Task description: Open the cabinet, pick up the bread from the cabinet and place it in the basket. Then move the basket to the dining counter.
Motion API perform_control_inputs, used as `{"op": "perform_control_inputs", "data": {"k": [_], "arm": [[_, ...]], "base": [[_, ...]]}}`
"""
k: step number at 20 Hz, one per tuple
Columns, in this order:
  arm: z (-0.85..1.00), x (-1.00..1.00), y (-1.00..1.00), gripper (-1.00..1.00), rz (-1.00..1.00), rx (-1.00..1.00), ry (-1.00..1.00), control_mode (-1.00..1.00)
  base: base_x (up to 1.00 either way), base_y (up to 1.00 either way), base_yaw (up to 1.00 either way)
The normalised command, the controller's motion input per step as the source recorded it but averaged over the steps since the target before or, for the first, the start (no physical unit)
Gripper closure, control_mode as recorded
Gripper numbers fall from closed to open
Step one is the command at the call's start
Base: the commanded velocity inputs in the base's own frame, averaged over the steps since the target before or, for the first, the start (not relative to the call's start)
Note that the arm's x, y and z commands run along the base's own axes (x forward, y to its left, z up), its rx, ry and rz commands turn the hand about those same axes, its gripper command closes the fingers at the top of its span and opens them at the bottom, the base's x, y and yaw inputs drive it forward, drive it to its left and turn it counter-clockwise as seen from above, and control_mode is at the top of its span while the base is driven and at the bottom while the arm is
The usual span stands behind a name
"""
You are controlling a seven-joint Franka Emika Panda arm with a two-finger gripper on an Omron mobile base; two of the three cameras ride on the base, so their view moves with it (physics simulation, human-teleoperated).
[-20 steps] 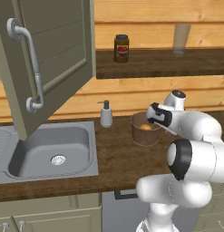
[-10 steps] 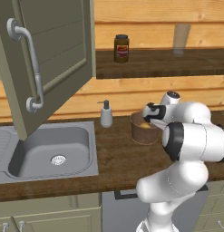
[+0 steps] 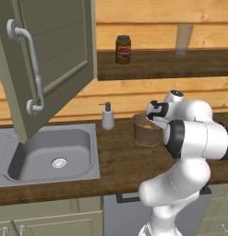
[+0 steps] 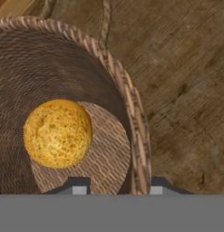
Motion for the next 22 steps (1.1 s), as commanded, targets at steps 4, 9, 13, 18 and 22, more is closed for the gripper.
{"op": "perform_control_inputs", "data": {"k": [4,9,13,18,22], "arm": [[-0.69,0.0,0.32,1.0,0.0,0.0,0.07,-1.0],[-0.48,-0.28,0.14,1.0,0.0,0.0,0.05,-1.0],[0.02,-0.96,-0.09,1.0,-0.01,0.01,-0.26,-1.0],[0.51,-0.78,-0.02,1.0,0.0,0.0,-0.32,-1.0],[0.82,-0.9,0.0,1.0,0.0,0.0,-0.27,-1.0]], "base": [[0.0,0.0,0.0],[0.0,0.0,0.0],[0.0,0.0,0.0],[0.0,0.0,0.0],[0.0,0.0,0.0]]}}
